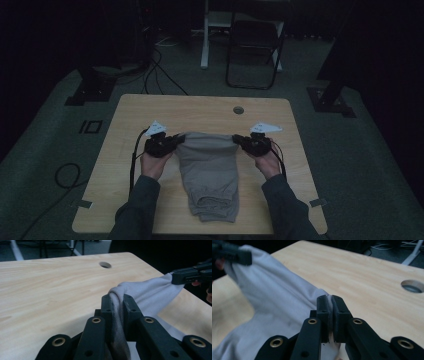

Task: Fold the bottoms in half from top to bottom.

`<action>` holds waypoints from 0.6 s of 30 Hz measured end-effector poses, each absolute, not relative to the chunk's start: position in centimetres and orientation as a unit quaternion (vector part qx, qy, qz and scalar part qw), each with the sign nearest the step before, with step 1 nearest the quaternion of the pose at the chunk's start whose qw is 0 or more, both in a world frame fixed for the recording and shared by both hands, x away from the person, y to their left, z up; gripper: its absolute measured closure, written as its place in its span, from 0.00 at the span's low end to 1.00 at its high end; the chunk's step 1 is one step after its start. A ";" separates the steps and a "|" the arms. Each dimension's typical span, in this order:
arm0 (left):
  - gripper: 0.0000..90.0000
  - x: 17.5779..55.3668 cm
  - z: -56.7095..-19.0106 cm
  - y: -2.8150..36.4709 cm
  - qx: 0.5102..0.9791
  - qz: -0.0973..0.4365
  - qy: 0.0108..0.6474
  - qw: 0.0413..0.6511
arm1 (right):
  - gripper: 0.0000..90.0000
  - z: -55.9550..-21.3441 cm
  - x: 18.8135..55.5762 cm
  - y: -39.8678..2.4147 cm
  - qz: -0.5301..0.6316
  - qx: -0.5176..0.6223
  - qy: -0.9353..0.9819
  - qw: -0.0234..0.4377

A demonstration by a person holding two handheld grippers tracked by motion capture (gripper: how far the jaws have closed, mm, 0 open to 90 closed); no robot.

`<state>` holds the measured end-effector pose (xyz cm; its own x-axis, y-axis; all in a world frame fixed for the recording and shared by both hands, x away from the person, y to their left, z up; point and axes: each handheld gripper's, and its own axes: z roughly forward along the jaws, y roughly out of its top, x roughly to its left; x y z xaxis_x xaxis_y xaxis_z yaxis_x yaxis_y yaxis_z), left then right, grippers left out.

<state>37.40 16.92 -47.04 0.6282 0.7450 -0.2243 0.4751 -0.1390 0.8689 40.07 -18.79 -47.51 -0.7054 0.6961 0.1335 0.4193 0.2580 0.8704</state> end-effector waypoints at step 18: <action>0.90 32.0 -54.2 15.2 0.821 0.060 0.399 0.405 | 0.97 -54.3 34.3 -18.6 0.396 0.354 0.843 0.082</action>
